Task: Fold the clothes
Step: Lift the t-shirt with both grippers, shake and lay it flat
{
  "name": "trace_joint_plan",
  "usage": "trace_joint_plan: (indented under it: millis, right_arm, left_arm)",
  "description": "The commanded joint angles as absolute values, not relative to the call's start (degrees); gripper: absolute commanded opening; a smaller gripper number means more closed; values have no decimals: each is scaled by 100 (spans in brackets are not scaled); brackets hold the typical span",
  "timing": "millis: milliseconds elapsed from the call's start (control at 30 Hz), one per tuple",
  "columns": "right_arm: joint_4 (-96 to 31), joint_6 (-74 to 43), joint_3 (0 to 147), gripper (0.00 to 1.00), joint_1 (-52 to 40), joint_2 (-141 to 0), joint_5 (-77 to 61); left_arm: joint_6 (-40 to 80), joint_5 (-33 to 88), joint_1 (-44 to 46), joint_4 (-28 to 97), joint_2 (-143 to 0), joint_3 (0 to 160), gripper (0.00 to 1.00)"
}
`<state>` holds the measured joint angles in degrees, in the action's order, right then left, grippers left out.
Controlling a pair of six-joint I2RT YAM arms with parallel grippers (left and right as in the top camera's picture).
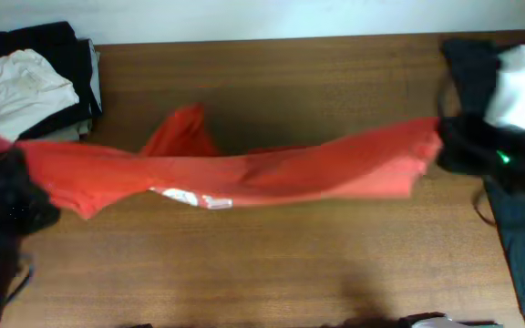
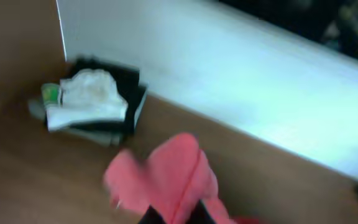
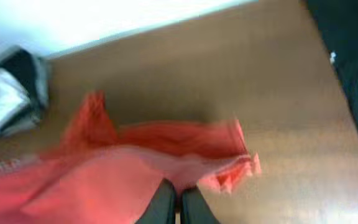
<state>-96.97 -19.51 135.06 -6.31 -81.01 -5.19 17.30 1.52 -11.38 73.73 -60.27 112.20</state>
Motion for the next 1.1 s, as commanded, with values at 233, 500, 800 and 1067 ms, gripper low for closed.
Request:
trace_joint_plan:
  millis: [233, 500, 800, 1067]
  right_arm:
    - [-9485, -1949, 14879, 4, -624, -9218, 248]
    - [-7634, -1400, 15648, 4, -12, -10403, 137]
    - [-9568, -1114, 16051, 4, 1273, -10556, -1299]
    - [-9734, -1063, 13928, 4, 1284, -10626, -1380]
  left_arm:
    - [1339, 327, -1151, 7797, -7791, 12363, 1]
    - [1031, 1369, -1157, 5588, -9673, 13854, 1]
    - [1015, 1472, -1057, 7299, -10254, 14720, 0]
    - [733, 1568, -851, 8578, -10755, 13021, 0]
